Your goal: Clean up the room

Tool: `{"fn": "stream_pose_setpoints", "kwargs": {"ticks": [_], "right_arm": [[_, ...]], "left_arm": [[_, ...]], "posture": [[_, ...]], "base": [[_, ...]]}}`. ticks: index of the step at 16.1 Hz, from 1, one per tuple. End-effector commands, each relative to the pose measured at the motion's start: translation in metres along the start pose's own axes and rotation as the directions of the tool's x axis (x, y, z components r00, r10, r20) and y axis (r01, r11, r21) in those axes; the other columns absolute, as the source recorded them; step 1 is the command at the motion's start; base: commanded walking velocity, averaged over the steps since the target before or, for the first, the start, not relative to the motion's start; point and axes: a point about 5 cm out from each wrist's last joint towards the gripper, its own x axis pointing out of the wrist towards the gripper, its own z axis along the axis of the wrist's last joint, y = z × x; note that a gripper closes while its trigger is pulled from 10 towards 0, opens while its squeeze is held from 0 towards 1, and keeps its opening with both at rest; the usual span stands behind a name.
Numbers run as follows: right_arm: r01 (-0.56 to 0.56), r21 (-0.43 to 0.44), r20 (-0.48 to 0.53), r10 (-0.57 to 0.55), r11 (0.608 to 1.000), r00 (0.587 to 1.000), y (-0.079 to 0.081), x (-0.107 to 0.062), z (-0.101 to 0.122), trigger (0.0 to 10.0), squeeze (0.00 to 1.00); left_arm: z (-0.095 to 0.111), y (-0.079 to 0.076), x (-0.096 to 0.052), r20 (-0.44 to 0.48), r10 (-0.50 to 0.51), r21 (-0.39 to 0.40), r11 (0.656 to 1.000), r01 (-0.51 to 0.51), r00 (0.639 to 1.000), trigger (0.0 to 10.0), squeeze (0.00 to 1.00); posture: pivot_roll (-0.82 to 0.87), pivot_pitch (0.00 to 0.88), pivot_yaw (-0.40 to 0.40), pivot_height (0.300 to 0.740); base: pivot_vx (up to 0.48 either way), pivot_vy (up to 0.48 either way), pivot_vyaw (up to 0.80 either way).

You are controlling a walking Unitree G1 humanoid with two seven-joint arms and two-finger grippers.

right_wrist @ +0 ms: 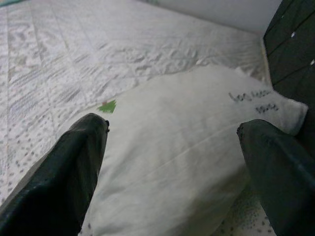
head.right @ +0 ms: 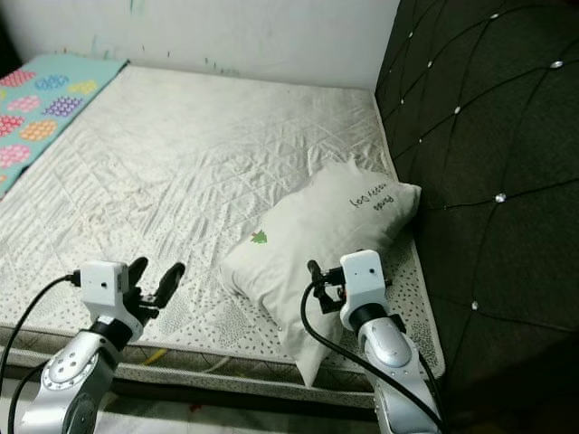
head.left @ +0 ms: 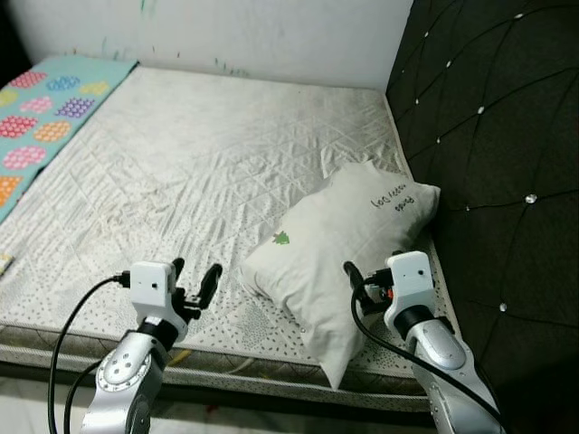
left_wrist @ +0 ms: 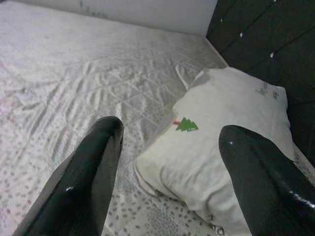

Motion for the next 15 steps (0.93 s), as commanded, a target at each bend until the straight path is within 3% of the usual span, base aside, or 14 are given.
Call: {"fn": "stream_pose_setpoints", "kwargs": {"ticks": [1,4,8,12,15], "right_arm": [[-0.011,0.002,0.001,0.011,1.000,1.000,0.0001,-0.0026,0.0030,10.0,0.00],[-0.030,0.002,-0.006,0.031,1.000,1.000,0.0018,-0.0051,0.0036,10.0,0.00],[-0.037,0.002,-0.014,0.037,0.999,0.999,0.0026,-0.0063,0.0047,10.0,0.00],[-0.039,0.002,-0.015,0.039,0.999,0.999,0.0025,-0.0054,0.0059,10.0,0.00],[-0.041,0.001,-0.014,0.041,0.999,0.999,0.0026,-0.0048,0.0068,10.0,0.00]], "left_arm": [[0.0022,-0.0031,-0.0018,0.001,0.000,-0.006,1.000,0.000,1.000,10.0,0.00],[0.0005,-0.0041,-0.0044,-0.014,0.007,-0.013,1.000,-0.007,1.000,10.0,0.00],[0.0016,-0.0052,-0.0044,-0.021,0.007,-0.016,1.000,-0.007,1.000,10.0,0.00],[0.0043,-0.0011,-0.0003,-0.016,0.071,0.006,0.997,-0.071,0.997,10.0,0.00],[0.0057,-0.0005,0.0006,-0.007,0.079,0.003,0.997,-0.078,0.997,10.0,0.00]], "posture": [[-0.14,0.106,-0.039,0.740],[-0.14,0.118,-0.042,0.740],[-0.14,0.129,-0.042,0.702],[-0.14,0.135,-0.040,0.661],[-0.15,0.138,-0.041,0.661]], "base": [[0.000,0.000,0.00],[0.000,0.000,0.00],[0.000,0.000,0.00],[0.000,0.000,0.00],[0.000,0.000,0.00]]}}
